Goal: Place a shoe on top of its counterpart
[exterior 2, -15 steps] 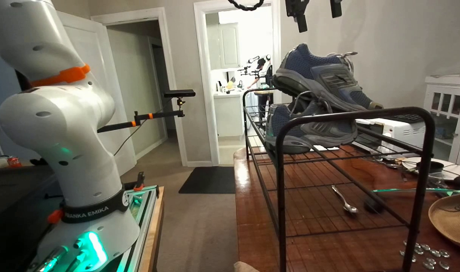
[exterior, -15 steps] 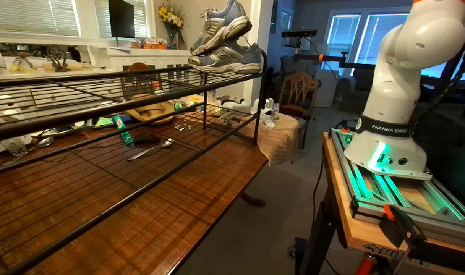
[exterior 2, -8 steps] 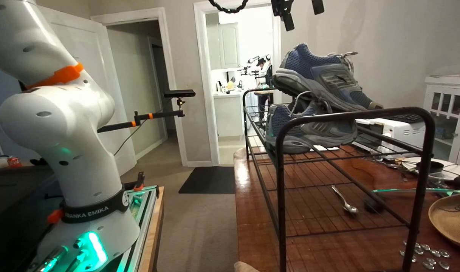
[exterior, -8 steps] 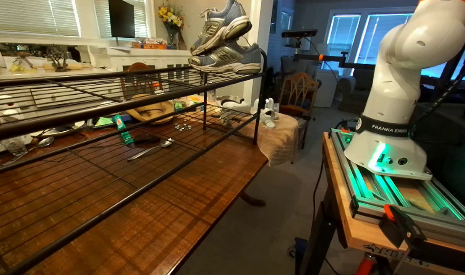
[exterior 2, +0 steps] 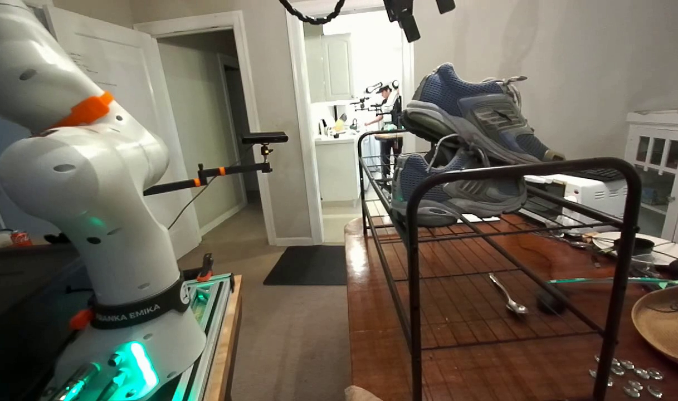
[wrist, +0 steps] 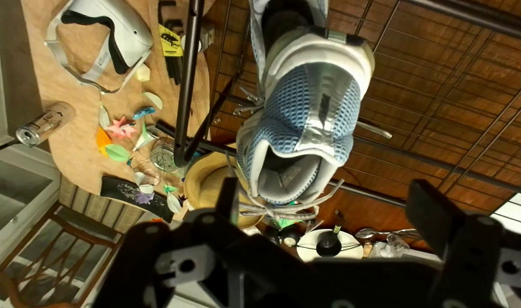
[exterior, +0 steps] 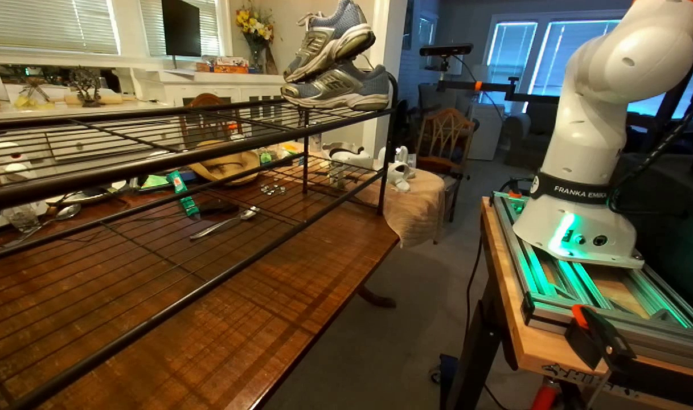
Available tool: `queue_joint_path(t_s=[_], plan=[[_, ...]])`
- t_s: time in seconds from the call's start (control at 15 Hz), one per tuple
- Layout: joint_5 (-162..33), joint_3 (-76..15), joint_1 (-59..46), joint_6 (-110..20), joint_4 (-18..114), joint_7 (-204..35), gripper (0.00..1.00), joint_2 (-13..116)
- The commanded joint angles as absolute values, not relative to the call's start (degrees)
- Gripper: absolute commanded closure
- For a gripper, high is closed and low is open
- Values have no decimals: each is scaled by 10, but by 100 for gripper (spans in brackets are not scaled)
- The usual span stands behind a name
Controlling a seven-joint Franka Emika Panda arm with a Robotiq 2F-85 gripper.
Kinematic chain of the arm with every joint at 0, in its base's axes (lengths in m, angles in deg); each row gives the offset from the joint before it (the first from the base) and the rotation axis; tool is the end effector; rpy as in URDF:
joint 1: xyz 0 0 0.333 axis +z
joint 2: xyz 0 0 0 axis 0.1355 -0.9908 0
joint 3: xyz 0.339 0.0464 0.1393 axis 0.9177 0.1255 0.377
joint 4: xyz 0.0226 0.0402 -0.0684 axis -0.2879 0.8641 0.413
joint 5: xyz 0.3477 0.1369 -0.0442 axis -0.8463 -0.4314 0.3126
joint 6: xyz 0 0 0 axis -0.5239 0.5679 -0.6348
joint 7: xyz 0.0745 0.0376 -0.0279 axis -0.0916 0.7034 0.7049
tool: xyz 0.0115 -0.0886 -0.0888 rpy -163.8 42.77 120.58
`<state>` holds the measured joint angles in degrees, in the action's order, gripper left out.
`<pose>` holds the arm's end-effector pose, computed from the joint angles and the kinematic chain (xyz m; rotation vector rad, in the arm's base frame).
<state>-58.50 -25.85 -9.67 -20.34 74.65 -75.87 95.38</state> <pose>0.3946 -0.0215 0.6800 2.9243 0.1249 0.4606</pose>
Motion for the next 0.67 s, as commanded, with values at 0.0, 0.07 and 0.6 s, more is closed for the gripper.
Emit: queue_joint_path(t_s=[0.0,0.07,0.6], plan=[[-562,-250,-102,-215,789,-801,0,997],[-561,-249,-103,-210,793,-806,0,1003],[-565,-251,-102,-202,792,-821,0,1015]])
